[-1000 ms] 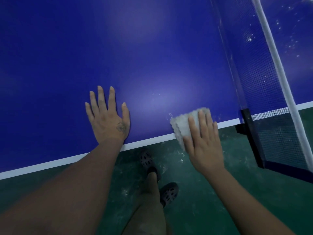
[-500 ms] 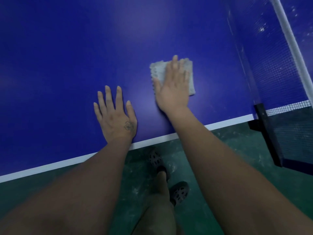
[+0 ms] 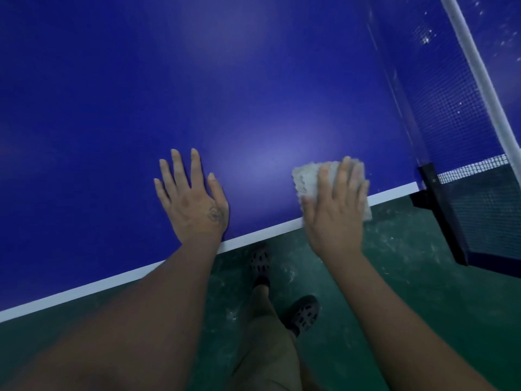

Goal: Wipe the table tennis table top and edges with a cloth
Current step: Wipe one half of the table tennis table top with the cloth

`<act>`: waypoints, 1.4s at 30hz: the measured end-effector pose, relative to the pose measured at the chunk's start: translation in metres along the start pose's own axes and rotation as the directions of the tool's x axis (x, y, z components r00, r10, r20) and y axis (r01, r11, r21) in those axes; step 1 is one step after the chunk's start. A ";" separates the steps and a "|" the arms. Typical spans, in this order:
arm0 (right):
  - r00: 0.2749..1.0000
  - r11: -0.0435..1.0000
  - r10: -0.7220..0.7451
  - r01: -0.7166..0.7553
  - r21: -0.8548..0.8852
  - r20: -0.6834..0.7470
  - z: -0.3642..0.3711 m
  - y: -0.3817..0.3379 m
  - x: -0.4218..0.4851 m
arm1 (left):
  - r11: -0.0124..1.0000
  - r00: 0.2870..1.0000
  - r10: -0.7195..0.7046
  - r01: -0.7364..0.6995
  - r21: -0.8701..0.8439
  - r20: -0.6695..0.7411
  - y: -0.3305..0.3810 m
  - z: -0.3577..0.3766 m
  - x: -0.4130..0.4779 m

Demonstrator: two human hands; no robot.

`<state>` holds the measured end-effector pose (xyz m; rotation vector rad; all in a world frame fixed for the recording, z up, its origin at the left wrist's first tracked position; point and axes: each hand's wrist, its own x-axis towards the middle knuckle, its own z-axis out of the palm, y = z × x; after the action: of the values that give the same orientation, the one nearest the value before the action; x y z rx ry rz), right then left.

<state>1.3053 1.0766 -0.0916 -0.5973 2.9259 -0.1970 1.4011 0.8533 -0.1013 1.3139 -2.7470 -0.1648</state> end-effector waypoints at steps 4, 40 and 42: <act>0.988 0.986 -0.147 0.151 0.075 -0.052 0.013 -0.077 0.030 | 1.000 1.000 0.009 -0.009 -0.001 -0.003 -0.001 -0.001 0.001; 0.895 0.899 0.434 -0.423 0.115 -0.101 -0.009 0.047 0.044 | 0.862 0.853 0.507 -0.505 -0.052 0.124 0.142 0.015 0.020; 0.914 0.920 0.387 -0.376 0.107 -0.120 -0.011 0.028 0.049 | 0.861 0.852 0.509 -0.502 -0.082 0.126 0.140 0.015 0.020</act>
<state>1.2484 1.0835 -0.0906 0.0106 3.0731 -0.3188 1.2786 0.9262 -0.0960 0.5408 -3.0736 -0.2857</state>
